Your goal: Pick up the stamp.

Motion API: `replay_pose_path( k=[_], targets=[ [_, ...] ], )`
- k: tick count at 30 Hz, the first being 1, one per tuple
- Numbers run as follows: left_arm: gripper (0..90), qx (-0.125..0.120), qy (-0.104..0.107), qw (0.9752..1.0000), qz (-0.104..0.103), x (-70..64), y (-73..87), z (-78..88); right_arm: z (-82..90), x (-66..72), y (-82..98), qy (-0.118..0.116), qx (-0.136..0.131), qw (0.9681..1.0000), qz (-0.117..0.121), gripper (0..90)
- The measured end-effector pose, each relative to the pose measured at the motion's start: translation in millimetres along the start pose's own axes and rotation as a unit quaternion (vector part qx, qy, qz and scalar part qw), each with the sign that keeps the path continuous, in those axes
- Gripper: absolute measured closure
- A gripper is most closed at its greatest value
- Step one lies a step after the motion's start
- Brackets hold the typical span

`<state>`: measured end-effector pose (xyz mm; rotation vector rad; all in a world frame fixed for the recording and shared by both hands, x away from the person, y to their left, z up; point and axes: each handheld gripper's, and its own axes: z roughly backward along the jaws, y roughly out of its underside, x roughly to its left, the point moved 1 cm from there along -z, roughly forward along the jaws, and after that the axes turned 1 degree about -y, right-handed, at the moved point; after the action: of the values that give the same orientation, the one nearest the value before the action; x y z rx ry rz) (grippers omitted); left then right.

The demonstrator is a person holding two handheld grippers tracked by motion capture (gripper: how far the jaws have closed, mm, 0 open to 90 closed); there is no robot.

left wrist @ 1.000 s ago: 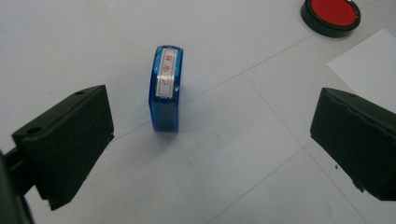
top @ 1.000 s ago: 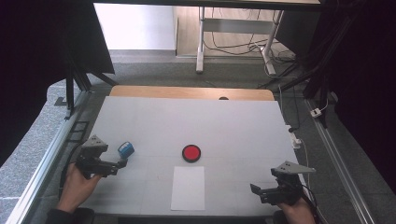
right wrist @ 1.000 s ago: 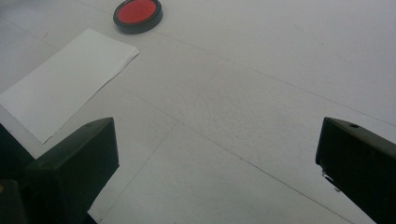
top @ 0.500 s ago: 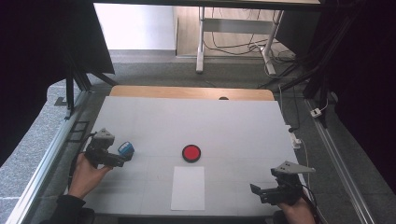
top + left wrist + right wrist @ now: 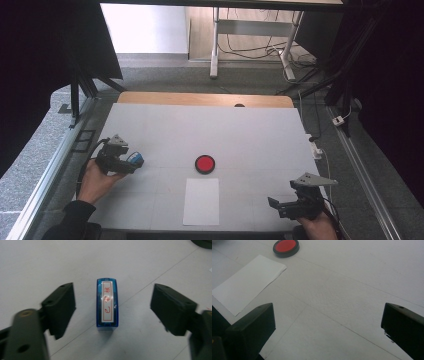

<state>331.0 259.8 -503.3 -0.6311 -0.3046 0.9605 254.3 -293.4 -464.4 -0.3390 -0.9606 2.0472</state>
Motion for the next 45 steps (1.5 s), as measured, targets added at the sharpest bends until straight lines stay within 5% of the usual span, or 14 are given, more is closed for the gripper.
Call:
replay_pose_path(
  k=[9,27,38,45],
  targets=[
    [47.6,0.018,0.002,0.9998,-0.004,3.2,-1.1,-3.5,-0.1,0.3,0.0,-0.001,-0.001,1.0,0.0,0.0],
    [69.1,0.033,0.001,0.9995,-0.001,5.1,-3.0,-6.2,-0.3,0.5,-0.1,0.001,0.001,1.0,0.002,0.0],
    [70.6,0.042,-0.006,0.9991,0.006,4.4,-5.1,-5.3,-0.4,0.7,-0.1,0.0,0.001,1.0,0.003,0.0],
    [70.6,0.024,0.005,0.9994,0.025,3.9,-7.7,0.7,-0.4,0.9,0.0,0.0,0.0,1.0,0.004,0.0]
  ],
)
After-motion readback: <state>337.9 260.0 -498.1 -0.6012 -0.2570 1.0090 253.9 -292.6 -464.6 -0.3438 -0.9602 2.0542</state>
